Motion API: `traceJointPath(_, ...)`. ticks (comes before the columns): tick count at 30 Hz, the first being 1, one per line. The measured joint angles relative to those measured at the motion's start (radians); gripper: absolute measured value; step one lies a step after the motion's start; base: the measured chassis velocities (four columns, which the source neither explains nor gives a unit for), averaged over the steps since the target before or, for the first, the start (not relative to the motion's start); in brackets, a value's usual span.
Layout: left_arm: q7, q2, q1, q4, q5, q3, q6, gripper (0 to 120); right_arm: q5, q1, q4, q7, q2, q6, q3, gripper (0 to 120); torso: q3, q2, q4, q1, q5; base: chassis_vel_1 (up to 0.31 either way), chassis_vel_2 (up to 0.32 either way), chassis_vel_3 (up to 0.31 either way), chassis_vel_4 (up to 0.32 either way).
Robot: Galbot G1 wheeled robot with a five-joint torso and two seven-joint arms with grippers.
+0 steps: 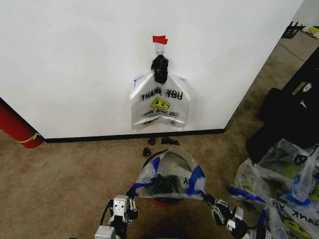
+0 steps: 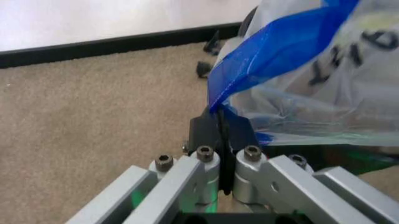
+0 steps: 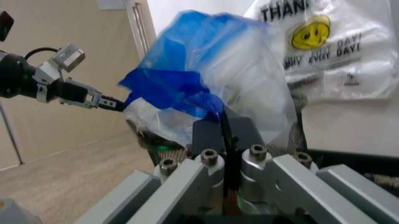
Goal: Pick up the garbage bag from the wall and place it over the trash bin.
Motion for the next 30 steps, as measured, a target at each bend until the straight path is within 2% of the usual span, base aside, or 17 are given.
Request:
traceJointPath(8,0.000,-0.002,-0.020,0.050,0.004,-0.004,0.006,0,-0.001,0.021,-0.047,-0.003,0.009,-0.003,-0.004,0,0.000,0.000,0.0000,0.000,-0.0003,0.000,0.000,0.000,0.000)
traceJointPath(16,0.013,0.004,-0.021,0.076,0.023,0.007,0.018,0,-0.021,0.073,-0.160,-0.049,0.016,-0.011,-0.004,0,0.000,0.000,0.0000,0.000,-0.0002,0.000,0.000,0.000,0.000)
traceJointPath(24,0.019,-0.011,-0.072,0.153,0.020,0.012,0.018,0,0.001,0.102,-0.203,0.085,0.044,0.012,-0.041,0,0.000,0.000,-0.0001,0.000,-0.0003,0.000,0.000,0.000,0.000)
traceJointPath(27,0.019,-0.011,-0.077,0.159,0.019,0.012,0.018,0,0.003,0.104,-0.205,0.098,0.049,0.014,-0.045,0,0.000,0.000,-0.0001,0.000,-0.0002,0.000,0.000,0.000,0.000)
traceJointPath(29,0.020,-0.005,-0.080,0.165,0.018,0.011,0.021,0,0.010,0.106,-0.209,0.119,0.055,0.014,-0.054,0,0.000,0.000,0.0001,0.000,-0.0015,0.000,0.000,0.000,0.000)
traceJointPath(30,0.021,0.011,-0.081,0.172,0.018,0.008,0.027,0,0.019,0.107,-0.217,0.153,0.074,0.013,-0.073,0,0.000,0.000,-0.0003,0.000,-0.0004,0.000,0.000,0.000,0.000)
